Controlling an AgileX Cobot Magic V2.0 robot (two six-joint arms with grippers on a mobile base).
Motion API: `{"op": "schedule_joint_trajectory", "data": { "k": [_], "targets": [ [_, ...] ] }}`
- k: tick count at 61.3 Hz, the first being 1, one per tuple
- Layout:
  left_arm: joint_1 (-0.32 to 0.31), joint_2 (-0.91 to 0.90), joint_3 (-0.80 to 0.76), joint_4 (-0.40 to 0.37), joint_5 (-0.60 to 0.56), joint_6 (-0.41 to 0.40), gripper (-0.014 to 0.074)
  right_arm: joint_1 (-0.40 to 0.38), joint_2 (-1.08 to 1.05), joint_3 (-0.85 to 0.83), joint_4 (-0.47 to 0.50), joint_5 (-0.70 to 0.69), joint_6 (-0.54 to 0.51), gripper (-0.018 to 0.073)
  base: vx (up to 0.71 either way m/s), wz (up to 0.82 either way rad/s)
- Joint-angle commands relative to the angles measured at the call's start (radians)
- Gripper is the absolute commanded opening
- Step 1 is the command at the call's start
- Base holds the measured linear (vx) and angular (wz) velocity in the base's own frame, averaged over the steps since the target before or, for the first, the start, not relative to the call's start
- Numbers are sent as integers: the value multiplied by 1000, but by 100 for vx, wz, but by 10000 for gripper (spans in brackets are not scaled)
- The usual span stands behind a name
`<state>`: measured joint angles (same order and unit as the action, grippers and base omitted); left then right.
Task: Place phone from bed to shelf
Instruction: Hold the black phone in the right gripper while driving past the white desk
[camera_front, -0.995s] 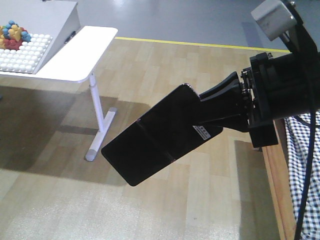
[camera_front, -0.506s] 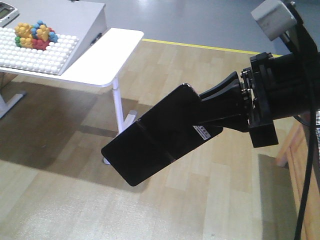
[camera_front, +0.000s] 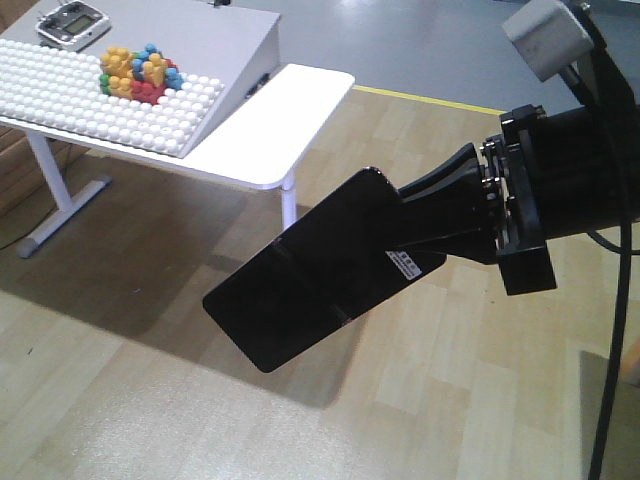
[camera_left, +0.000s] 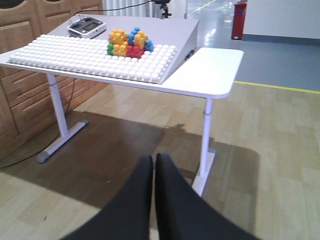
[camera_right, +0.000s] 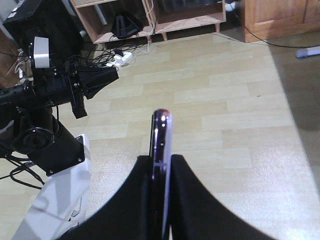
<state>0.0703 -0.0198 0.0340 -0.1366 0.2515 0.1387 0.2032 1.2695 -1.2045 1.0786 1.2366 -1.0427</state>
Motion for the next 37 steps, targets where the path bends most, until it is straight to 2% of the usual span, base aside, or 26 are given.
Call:
{"op": "schedule_joint_trajectory", "data": {
  "k": [1,37],
  "targets": [
    [-5,-7,3,-9,-68,-4,1,-1,-28,-28,86,52,-1,-1,15,24],
    [-5,-7,3,-9,-68,-4,1,-1,-28,-28,86,52,-1,-1,13,24]
  ]
}}
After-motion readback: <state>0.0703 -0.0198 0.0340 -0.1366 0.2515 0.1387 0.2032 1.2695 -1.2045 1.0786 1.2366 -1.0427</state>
